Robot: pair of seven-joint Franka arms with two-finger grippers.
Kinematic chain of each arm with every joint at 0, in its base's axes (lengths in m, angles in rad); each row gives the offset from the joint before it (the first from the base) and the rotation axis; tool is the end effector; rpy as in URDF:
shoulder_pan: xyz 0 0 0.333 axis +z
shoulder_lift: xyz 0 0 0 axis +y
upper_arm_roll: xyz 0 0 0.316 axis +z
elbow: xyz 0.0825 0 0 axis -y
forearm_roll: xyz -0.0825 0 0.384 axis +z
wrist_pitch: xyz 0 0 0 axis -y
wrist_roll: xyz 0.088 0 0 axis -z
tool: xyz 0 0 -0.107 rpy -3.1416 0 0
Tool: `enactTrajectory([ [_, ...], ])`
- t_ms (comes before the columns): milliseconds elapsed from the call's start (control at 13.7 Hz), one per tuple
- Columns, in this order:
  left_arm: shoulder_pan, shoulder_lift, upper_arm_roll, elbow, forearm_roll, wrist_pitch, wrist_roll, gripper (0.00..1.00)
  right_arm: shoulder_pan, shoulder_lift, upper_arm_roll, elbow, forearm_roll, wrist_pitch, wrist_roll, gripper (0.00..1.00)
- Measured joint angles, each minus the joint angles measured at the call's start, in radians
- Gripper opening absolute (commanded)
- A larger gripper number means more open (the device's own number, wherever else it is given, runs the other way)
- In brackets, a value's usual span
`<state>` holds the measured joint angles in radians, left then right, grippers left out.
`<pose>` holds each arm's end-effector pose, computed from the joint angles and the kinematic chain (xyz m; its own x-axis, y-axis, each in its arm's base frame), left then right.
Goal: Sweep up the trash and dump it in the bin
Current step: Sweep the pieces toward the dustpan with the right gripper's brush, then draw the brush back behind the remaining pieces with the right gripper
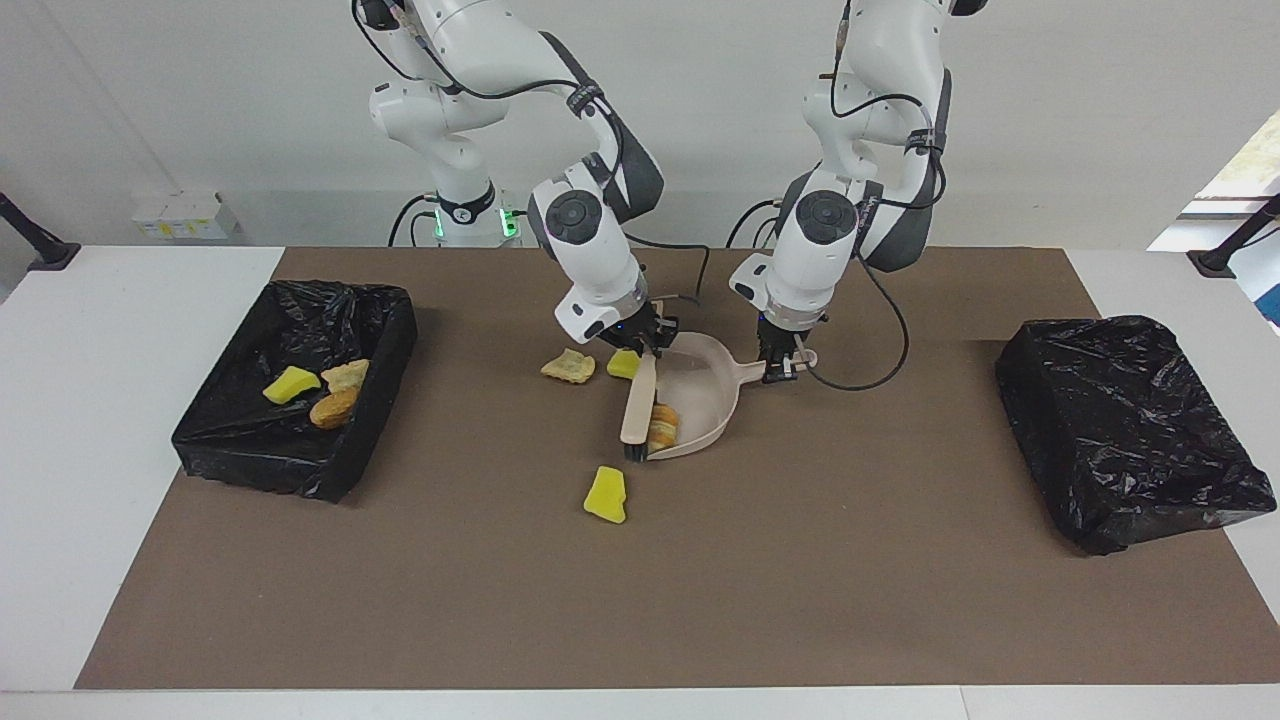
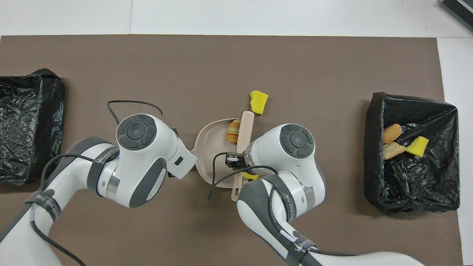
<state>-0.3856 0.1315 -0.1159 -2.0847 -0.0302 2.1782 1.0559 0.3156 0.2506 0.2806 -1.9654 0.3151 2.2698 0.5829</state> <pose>0.4940 -0.2710 0.3606 0.0322 -0.9994 0.0157 -0.9982 -0.0313 0.0521 0.5033 0.3427 0.3588 0.9736 -0.1694 -0.1529 -0.2066 -0.9389 -0.2754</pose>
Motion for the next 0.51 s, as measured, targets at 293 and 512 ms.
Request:
enactTrajectory([
  [293,0.000,0.000,0.001,-0.001,0.000,0.000,0.000,0.00,-0.020,0.001,-0.007,0.058,0.000,-0.119,-0.004,0.00],
  [512,0.002,0.000,0.004,-0.002,0.000,0.000,0.000,0.00,-0.090,-0.042,-0.012,0.063,-0.001,-0.256,-0.079,0.00],
])
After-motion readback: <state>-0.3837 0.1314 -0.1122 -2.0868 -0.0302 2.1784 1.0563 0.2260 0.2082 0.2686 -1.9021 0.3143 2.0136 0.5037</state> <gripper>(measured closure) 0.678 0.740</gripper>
